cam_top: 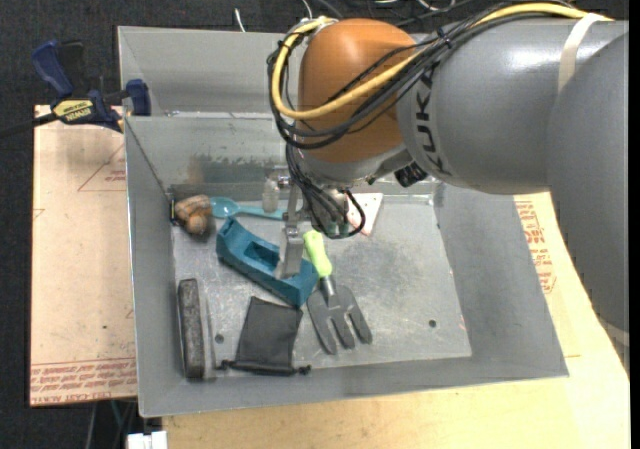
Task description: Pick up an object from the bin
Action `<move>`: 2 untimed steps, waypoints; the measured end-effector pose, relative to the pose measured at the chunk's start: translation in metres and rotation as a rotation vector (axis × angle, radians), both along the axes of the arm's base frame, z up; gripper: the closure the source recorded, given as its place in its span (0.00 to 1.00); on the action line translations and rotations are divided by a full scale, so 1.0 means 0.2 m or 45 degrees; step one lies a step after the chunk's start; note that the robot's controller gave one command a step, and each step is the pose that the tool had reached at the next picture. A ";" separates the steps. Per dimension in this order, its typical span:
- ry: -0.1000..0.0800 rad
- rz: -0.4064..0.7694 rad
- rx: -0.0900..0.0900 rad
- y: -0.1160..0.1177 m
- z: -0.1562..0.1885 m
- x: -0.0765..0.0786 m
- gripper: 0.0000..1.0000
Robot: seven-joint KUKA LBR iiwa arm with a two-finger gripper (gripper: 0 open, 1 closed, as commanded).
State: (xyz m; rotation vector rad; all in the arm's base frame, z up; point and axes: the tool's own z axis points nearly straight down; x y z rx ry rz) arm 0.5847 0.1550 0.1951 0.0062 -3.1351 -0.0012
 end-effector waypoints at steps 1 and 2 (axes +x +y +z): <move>-0.010 -0.004 0.001 0.00 0.03 0.01 0.00; -0.010 -0.175 0.002 -0.03 -0.26 -0.04 0.00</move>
Offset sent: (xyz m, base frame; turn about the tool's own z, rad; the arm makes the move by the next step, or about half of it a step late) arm -0.0223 -0.0115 -0.1251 0.3112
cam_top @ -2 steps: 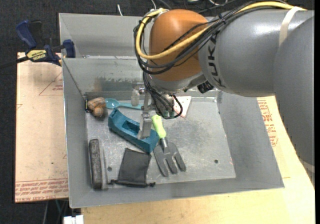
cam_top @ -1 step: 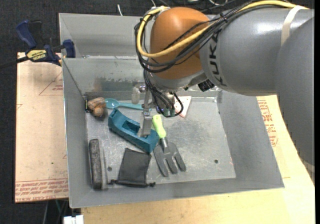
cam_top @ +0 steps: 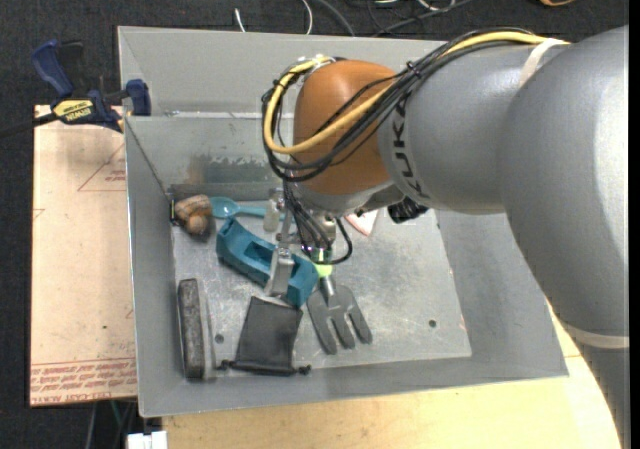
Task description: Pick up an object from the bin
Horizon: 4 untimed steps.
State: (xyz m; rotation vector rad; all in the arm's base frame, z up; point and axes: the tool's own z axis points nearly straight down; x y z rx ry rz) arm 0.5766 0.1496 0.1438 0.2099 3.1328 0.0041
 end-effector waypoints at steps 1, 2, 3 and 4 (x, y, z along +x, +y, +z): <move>-0.002 -0.005 0.000 -0.01 -0.18 -0.01 0.00; 0.003 -0.292 0.000 0.01 -0.10 -0.05 0.00; -0.034 -0.245 0.007 0.00 -0.34 0.01 0.00; -0.022 -0.435 0.012 0.01 -0.35 -0.05 1.00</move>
Offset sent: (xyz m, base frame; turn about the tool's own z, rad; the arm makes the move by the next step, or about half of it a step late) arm -0.0135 0.0033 -0.0151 0.2439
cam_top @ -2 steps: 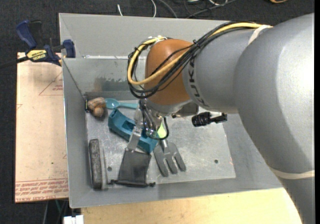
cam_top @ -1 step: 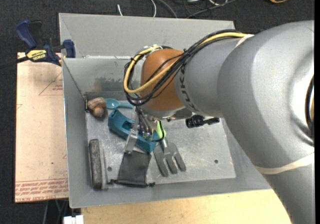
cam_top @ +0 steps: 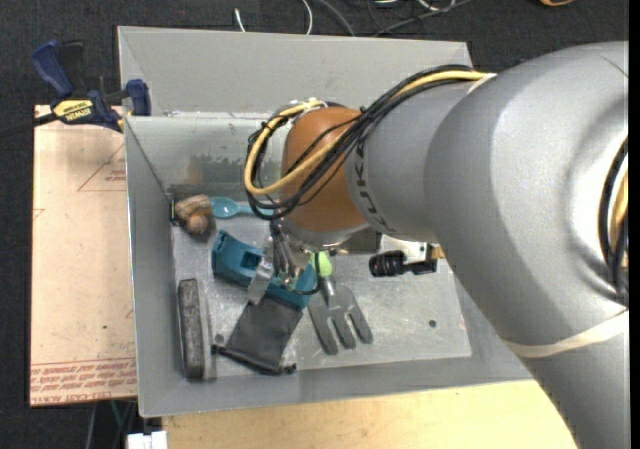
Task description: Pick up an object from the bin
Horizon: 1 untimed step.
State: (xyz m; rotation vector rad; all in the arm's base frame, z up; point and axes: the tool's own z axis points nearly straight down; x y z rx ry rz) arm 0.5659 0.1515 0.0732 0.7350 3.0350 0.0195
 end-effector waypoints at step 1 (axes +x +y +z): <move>0.000 -0.001 0.000 0.00 0.00 0.00 1.00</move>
Offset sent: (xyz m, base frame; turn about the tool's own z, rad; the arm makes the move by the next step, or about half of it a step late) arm 0.0000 -0.0001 0.0690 0.0003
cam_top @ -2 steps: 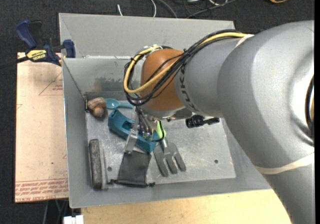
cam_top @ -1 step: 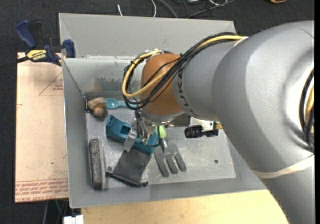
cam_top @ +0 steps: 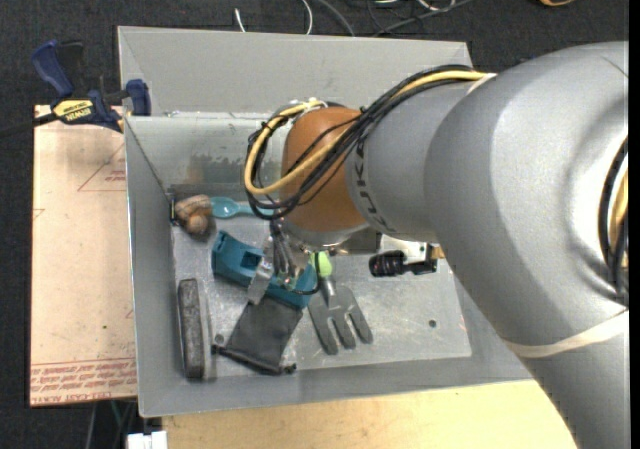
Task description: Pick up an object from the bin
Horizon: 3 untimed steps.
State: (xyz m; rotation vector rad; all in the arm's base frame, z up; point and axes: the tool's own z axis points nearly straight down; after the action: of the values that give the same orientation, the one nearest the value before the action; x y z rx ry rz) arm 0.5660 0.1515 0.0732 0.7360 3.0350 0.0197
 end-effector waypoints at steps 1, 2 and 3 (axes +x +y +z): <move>0.018 0.000 -0.004 -0.01 0.07 -0.02 1.00; 0.011 0.003 -0.003 0.00 0.22 -0.01 1.00; 0.021 0.004 -0.004 0.00 0.28 -0.02 1.00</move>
Offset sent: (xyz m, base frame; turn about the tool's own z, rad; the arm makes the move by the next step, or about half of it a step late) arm -0.0017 -0.0005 0.0533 0.0005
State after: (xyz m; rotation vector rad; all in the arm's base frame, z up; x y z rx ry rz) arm 0.5610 0.1506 0.1282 0.7344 3.0508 0.0085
